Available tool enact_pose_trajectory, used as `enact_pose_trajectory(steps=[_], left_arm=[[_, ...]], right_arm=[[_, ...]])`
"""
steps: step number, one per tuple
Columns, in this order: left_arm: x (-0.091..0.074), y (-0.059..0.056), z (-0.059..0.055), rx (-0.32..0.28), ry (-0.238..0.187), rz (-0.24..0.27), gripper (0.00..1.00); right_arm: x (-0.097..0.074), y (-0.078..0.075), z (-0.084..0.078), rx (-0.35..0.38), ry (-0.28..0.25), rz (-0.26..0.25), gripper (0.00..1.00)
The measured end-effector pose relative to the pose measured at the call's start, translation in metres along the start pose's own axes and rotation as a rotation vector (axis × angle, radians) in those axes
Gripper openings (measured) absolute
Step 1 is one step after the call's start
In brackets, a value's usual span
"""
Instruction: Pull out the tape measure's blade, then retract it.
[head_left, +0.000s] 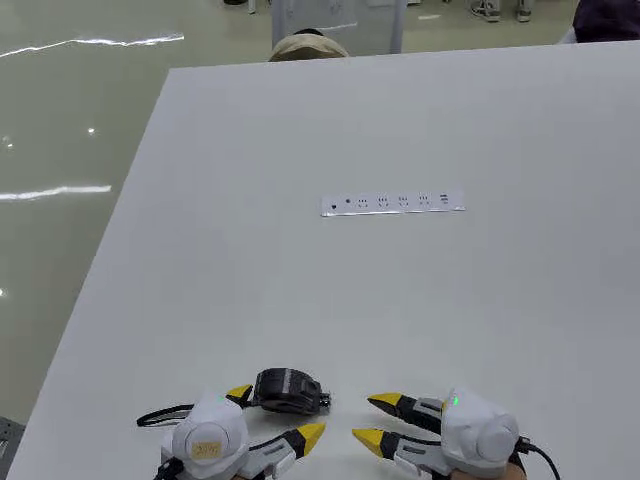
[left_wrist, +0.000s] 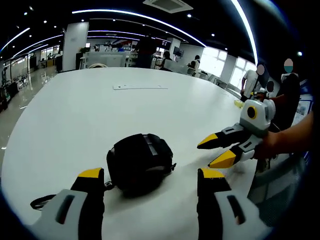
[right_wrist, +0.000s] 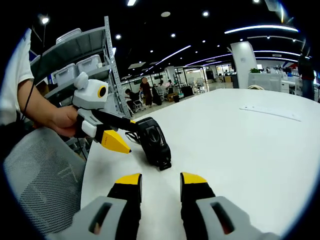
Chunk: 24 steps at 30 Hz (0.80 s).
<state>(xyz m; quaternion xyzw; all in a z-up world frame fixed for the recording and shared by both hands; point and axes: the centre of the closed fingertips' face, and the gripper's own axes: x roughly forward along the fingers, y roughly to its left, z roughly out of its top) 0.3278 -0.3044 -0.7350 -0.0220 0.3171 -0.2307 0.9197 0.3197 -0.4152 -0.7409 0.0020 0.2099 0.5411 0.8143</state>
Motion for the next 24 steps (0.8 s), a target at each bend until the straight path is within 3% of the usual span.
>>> enact_pose_trajectory(steps=[9,13,15,19,24], left_arm=[[-0.015,0.01,-0.004,-0.018,-0.01,-0.011,0.75],[-0.021,0.009,-0.004,-0.01,-0.011,-0.031,0.75],[-0.023,0.005,-0.006,-0.025,-0.014,-0.064,0.75],[-0.028,0.008,-0.01,-0.01,-0.007,-0.069,0.75],[-0.037,0.012,-0.006,-0.021,-0.03,-0.072,0.75]], right_arm=[[-0.019,0.0,-0.009,-0.003,0.033,-0.015,0.31],[-0.025,0.001,-0.009,-0.007,0.035,-0.022,0.32],[-0.028,0.001,-0.009,-0.016,0.037,-0.025,0.34],[-0.036,0.003,-0.005,-0.021,0.031,-0.038,0.34],[-0.044,0.0,-0.006,-0.034,0.032,-0.057,0.36]])
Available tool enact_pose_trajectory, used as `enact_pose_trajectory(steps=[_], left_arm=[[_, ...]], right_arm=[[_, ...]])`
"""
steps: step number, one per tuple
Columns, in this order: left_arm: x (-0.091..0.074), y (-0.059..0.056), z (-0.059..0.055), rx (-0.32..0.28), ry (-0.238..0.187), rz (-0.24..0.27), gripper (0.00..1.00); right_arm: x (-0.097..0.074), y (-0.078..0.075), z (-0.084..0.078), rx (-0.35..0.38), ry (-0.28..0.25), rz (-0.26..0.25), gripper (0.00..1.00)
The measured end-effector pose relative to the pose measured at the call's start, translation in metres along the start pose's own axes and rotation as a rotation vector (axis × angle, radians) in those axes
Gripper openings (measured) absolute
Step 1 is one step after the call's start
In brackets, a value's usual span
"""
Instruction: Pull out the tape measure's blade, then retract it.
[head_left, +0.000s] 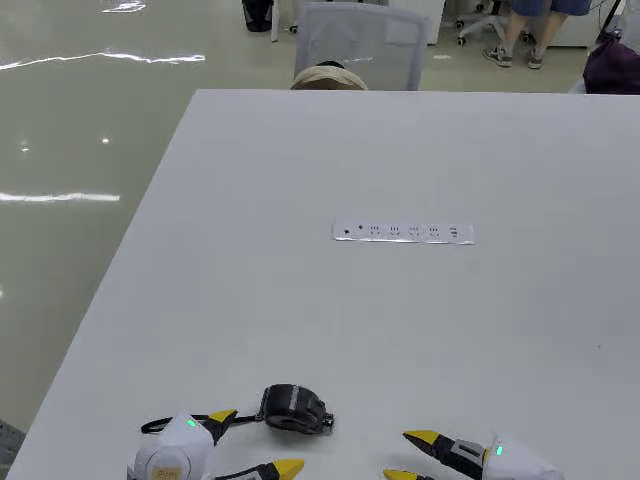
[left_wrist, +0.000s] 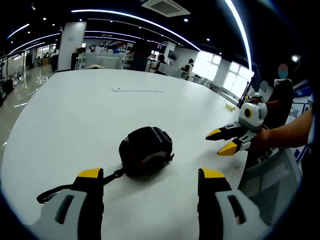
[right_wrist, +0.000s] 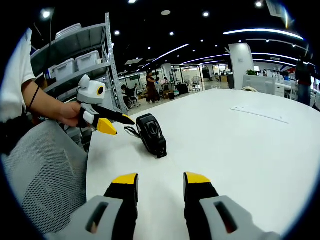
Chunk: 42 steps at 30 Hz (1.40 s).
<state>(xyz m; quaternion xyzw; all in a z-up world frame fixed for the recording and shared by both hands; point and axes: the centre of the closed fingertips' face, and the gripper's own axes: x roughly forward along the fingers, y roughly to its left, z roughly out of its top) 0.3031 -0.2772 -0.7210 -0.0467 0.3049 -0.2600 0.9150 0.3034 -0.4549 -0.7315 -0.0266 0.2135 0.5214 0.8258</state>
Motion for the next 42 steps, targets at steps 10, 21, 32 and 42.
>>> enact_pose_trajectory(steps=[10,21,32,42], left_arm=[[-0.022,0.011,-0.004,0.005,-0.004,0.02,0.75],[-0.036,0.023,-0.015,-0.015,0.0,0.032,0.75],[-0.05,0.026,-0.03,-0.016,0.012,0.035,0.75],[-0.063,0.033,-0.038,-0.046,-0.004,0.045,0.75]], right_arm=[[-0.014,0.001,0.002,0.014,-0.009,-0.03,0.39],[-0.027,0.003,0.002,0.02,-0.012,-0.053,0.41],[-0.038,0.009,0.002,0.019,0.004,-0.078,0.43],[-0.043,0.007,0.0,0.012,0.019,-0.101,0.46]])
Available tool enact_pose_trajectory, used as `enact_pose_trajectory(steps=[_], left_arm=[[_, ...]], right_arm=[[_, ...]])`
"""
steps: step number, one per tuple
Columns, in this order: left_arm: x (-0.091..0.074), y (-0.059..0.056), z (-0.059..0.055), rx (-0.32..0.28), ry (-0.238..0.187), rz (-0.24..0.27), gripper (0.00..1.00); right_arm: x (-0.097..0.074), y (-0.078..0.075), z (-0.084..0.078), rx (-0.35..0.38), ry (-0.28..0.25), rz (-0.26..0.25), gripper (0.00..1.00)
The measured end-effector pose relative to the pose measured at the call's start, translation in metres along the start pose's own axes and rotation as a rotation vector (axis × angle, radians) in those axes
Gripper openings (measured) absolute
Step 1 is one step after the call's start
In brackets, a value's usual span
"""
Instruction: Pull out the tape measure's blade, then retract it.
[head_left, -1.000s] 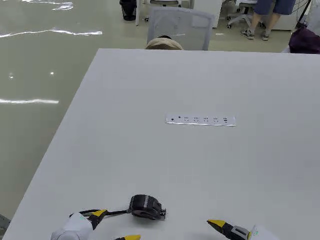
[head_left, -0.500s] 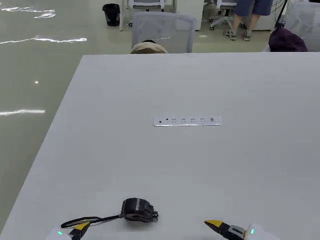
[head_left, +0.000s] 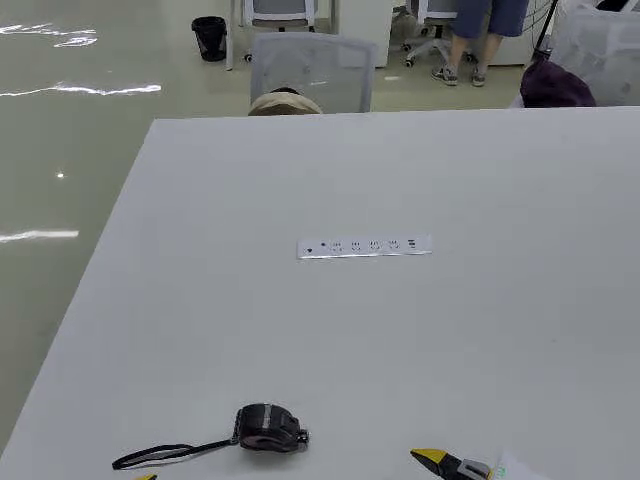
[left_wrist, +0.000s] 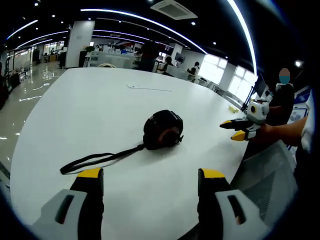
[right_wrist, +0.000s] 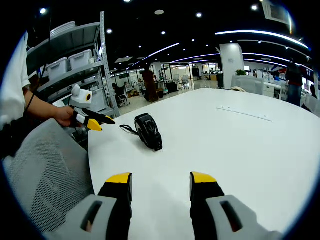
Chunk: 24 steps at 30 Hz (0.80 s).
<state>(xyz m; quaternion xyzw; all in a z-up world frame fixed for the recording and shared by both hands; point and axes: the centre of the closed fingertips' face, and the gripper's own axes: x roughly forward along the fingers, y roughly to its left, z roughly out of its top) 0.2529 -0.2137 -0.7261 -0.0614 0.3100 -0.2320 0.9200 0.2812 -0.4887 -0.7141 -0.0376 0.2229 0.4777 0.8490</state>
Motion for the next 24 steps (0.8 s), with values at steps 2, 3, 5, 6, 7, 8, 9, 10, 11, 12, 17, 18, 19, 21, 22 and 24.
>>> enact_pose_trajectory(steps=[2,3,5,6,7,8,9,10,11,12,17,18,19,21,22,24], left_arm=[[-0.003,0.0,-0.001,-0.003,-0.001,0.004,0.75],[-0.004,0.0,-0.001,-0.003,-0.002,0.006,0.75],[-0.006,0.0,-0.003,-0.002,-0.001,0.009,0.75],[-0.007,0.0,-0.004,-0.001,0.001,0.013,0.75],[-0.009,0.001,-0.006,-0.005,0.003,0.016,0.75],[-0.01,0.001,-0.008,-0.011,0.003,0.016,0.75],[-0.011,0.002,-0.009,-0.015,0.004,0.018,0.75],[-0.013,0.002,-0.01,-0.014,0.006,0.022,0.75],[-0.014,0.002,-0.011,-0.015,0.007,0.024,0.74],[-0.014,0.003,-0.013,-0.02,0.007,0.027,0.74],[-0.016,0.005,-0.015,-0.036,0.002,0.039,0.74],[-0.017,0.005,-0.016,-0.04,-0.001,0.041,0.74],[-0.017,0.005,-0.016,-0.041,-0.002,0.043,0.74],[-0.017,0.004,-0.015,-0.045,-0.002,0.044,0.74],[-0.019,0.002,-0.013,-0.041,-0.007,0.043,0.74],[-0.019,0.001,-0.012,-0.034,-0.008,0.045,0.74]], right_arm=[[-0.002,0.0,0.002,-0.002,0.002,-0.007,0.46],[-0.003,0.0,0.003,-0.004,0.001,-0.01,0.46],[-0.004,-0.001,0.004,-0.006,-0.003,-0.014,0.46],[-0.005,-0.001,0.004,-0.006,-0.006,-0.015,0.46],[-0.006,-0.002,0.004,-0.005,-0.006,-0.02,0.46],[-0.007,-0.002,0.004,-0.004,-0.005,-0.025,0.46],[-0.007,-0.003,0.004,0.0,-0.009,-0.028,0.46],[-0.009,-0.003,0.005,0.012,-0.021,-0.034,0.46],[-0.01,-0.003,0.005,0.014,-0.024,-0.037,0.46],[-0.011,-0.003,0.005,0.017,-0.024,-0.041,0.46],[-0.015,-0.003,0.0,0.032,-0.02,-0.054,0.46],[-0.016,-0.003,-0.001,0.039,-0.018,-0.059,0.46],[-0.017,-0.003,-0.002,0.042,-0.016,-0.063,0.46],[-0.019,-0.004,-0.003,0.049,-0.016,-0.07,0.47],[-0.02,-0.004,-0.002,0.051,-0.018,-0.074,0.47],[-0.021,-0.004,-0.001,0.05,-0.021,-0.079,0.48]])
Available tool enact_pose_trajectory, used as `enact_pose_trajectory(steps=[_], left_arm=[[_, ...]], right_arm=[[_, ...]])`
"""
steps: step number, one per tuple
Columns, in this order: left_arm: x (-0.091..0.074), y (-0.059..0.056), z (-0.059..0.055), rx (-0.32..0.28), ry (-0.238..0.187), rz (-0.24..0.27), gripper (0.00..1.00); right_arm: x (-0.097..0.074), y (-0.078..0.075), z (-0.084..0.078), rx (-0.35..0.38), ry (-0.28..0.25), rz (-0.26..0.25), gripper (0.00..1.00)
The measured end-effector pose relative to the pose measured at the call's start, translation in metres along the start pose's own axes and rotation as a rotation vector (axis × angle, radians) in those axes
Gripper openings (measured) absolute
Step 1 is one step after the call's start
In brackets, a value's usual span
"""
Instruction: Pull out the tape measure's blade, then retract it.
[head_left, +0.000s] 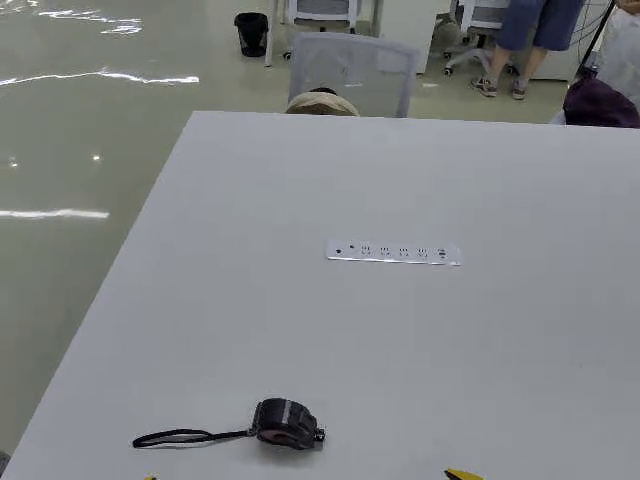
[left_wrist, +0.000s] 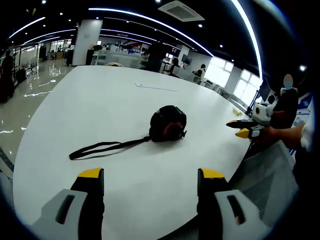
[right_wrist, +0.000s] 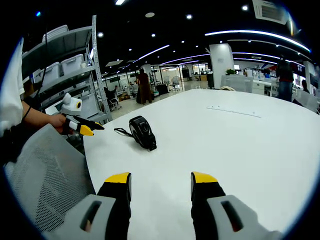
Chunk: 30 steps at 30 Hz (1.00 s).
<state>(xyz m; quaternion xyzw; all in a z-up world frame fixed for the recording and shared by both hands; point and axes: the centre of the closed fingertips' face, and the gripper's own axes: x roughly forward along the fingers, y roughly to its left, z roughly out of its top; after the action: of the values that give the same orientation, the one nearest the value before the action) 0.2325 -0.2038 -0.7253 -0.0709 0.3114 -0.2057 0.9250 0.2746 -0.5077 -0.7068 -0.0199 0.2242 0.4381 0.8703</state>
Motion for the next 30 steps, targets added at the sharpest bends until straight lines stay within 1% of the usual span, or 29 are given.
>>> enact_pose_trajectory(steps=[5,7,9,13,21,26,30], left_arm=[[-0.001,-0.001,-0.002,0.011,0.005,-0.001,0.74],[-0.002,-0.002,0.0,0.011,-0.002,0.001,0.74],[-0.002,0.0,0.0,0.005,-0.007,0.009,0.75],[-0.003,0.001,0.001,-0.013,-0.016,0.015,0.75],[-0.004,0.004,0.0,-0.017,-0.017,0.022,0.75],[-0.004,0.003,0.001,-0.015,-0.013,0.017,0.75],[-0.003,0.001,0.0,-0.016,-0.011,0.014,0.75]], right_arm=[[-0.001,0.002,0.003,0.021,-0.016,-0.001,0.52],[-0.001,0.002,0.004,0.024,-0.017,-0.005,0.54],[-0.001,0.003,0.006,0.023,-0.021,-0.006,0.55],[0.0,0.007,0.005,0.0,-0.008,-0.002,0.58],[0.0,0.01,0.006,-0.023,-0.007,-0.012,0.6],[0.0,0.012,0.007,-0.029,-0.003,-0.008,0.61],[0.0,0.01,0.004,-0.031,-0.002,-0.01,0.61]])
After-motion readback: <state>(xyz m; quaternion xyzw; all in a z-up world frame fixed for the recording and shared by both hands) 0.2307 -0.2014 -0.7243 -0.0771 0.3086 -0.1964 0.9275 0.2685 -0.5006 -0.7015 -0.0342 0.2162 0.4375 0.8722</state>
